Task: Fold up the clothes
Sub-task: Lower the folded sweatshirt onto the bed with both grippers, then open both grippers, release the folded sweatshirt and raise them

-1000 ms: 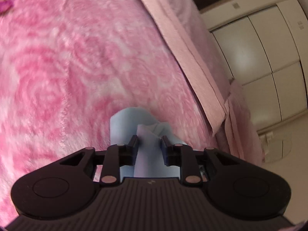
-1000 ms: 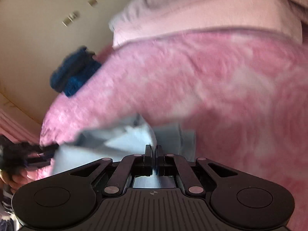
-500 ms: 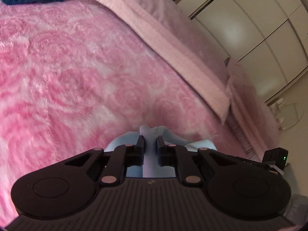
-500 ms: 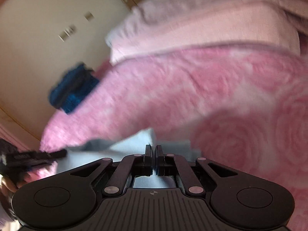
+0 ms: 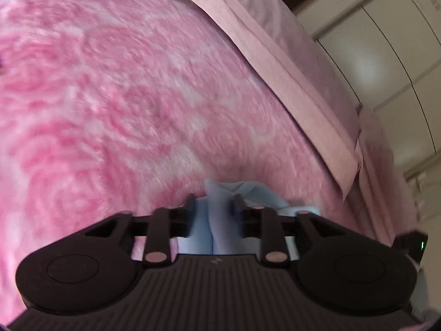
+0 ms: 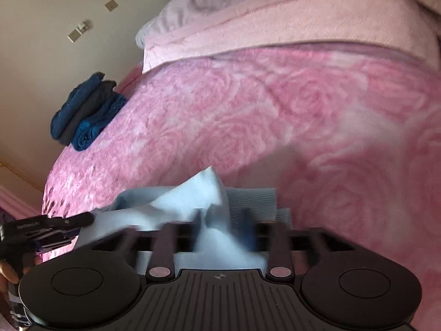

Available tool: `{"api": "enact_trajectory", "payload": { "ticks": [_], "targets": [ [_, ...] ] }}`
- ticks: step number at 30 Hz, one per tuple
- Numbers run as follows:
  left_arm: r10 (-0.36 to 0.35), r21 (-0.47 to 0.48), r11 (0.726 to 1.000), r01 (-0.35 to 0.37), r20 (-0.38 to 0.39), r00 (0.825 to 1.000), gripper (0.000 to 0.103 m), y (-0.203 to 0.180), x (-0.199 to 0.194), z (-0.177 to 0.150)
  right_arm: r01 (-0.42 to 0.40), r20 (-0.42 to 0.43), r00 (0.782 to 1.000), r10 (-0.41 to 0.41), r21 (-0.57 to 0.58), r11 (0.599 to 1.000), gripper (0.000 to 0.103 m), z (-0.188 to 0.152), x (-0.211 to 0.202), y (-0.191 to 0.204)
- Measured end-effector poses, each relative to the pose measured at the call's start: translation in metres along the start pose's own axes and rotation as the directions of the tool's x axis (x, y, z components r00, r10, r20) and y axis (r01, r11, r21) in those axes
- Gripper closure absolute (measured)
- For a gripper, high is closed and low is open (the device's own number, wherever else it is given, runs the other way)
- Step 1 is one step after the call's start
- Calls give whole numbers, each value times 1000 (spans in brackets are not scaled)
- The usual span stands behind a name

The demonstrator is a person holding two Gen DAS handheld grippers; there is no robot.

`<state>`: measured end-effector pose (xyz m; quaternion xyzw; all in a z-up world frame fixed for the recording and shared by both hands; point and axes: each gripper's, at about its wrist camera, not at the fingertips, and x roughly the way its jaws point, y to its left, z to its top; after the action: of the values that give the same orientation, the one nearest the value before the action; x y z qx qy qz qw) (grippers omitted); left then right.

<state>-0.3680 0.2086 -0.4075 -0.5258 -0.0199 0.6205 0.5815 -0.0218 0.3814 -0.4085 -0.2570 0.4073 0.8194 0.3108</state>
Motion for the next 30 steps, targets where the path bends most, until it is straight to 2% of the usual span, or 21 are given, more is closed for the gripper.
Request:
{"api": "enact_trajectory", "payload": {
  "ticks": [4, 7, 11, 13, 14, 15, 16, 19, 20, 22, 24, 26, 28, 30],
  "targets": [
    [-18, -61, 998, 16, -33, 999, 61, 0, -39, -18, 6, 15, 1000, -7, 32, 999, 53, -10, -41, -6],
    [-51, -111, 993, 42, -86, 995, 57, -4, -65, -48, 28, 13, 999, -29, 82, 996, 53, -28, -76, -19],
    [-66, -145, 988, 47, -126, 990, 54, -8, -75, -85, 2, -4, 1000, -1, 214, 977, 53, -61, -106, -34],
    [-66, -146, 988, 47, -131, 989, 63, -10, -72, -99, -15, -21, 1000, 20, 239, 971, 53, -74, -107, -32],
    [-71, -124, 991, 55, -127, 989, 81, -13, -69, -103, -15, -29, 999, 22, 227, 974, 54, -79, -105, -28],
    [-57, -89, 995, 46, -123, 991, 90, -16, -67, -104, -3, -33, 999, 10, 211, 978, 67, -83, -102, -25],
    [-43, -64, 997, 35, -120, 992, 92, -18, -67, -105, 28, -32, 999, -22, 201, 979, 85, -86, -100, -23],
    [-35, -40, 999, 31, -101, 994, 94, -17, -70, -104, 12, 43, 999, -21, 199, 980, 91, -84, -109, -20],
    [-31, -32, 999, 28, -100, 994, 94, -16, -71, -105, 15, 57, 998, -27, 199, 980, 92, -82, -112, -19],
    [-11, -38, 999, 6, -117, 993, 92, -9, -65, -110, 60, -3, 998, -60, 200, 978, 91, -88, -102, -22],
    [15, -50, 999, -22, -145, 989, 88, -3, -58, -117, 130, -91, 989, -117, 156, 979, 89, -97, -85, -21],
    [23, -5, 1000, -25, -157, 987, 80, -9, -60, -110, 141, -91, 987, -132, 103, 985, 83, -91, -88, -12],
    [32, 26, 999, -28, -159, 987, 78, -11, -65, -95, 144, -91, 986, -138, 64, 987, 73, -80, -95, -6],
    [39, 54, 998, -30, -159, 986, 73, -12, -69, -79, 157, -84, 985, -152, 45, 987, 71, -68, -101, -6]
  ]
}}
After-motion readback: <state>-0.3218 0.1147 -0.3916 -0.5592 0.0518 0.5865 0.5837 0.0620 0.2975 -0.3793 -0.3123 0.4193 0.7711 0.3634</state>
